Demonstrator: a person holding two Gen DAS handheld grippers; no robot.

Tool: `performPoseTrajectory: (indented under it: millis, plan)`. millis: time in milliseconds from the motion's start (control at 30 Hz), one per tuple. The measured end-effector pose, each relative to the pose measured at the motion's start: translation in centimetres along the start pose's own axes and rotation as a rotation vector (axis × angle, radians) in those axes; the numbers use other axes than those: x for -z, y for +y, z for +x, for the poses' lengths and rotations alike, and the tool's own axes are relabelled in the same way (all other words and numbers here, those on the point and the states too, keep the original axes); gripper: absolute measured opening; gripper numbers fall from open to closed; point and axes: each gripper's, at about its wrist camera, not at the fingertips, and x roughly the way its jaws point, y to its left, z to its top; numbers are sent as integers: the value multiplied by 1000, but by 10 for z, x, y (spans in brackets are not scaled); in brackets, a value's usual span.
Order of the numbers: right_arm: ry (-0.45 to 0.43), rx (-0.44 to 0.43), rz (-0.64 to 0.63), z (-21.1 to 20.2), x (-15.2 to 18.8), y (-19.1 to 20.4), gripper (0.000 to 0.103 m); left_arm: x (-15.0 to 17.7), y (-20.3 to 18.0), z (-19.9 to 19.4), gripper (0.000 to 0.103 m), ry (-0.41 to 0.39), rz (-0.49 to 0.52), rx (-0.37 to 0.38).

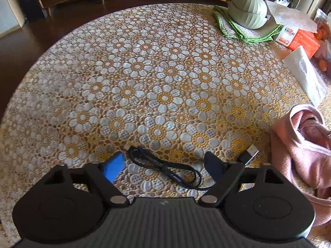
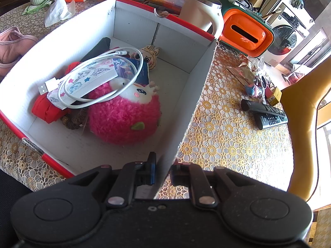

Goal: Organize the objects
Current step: 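Move the left gripper to the black cable and grasp it, then carry the black cable with the left gripper over the box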

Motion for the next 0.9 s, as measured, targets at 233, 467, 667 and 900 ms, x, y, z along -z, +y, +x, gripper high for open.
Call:
performPoseTrajectory:
  millis: [233,467,667,900]
  plan:
    - [-4,0,2,0,0,0,13,1,-4,-8,28,-19,60,31]
    - [-12,-2,0,-1,2,-1,13,6,-9,-24,8,-60,109,72]
    - [-18,-5,-2,0,3,-1,13,15,-20,-36,7,-73,202,119]
    - [-23,-9,-3,0,4,-2,13,27,-48,-51,5,-91,297,196]
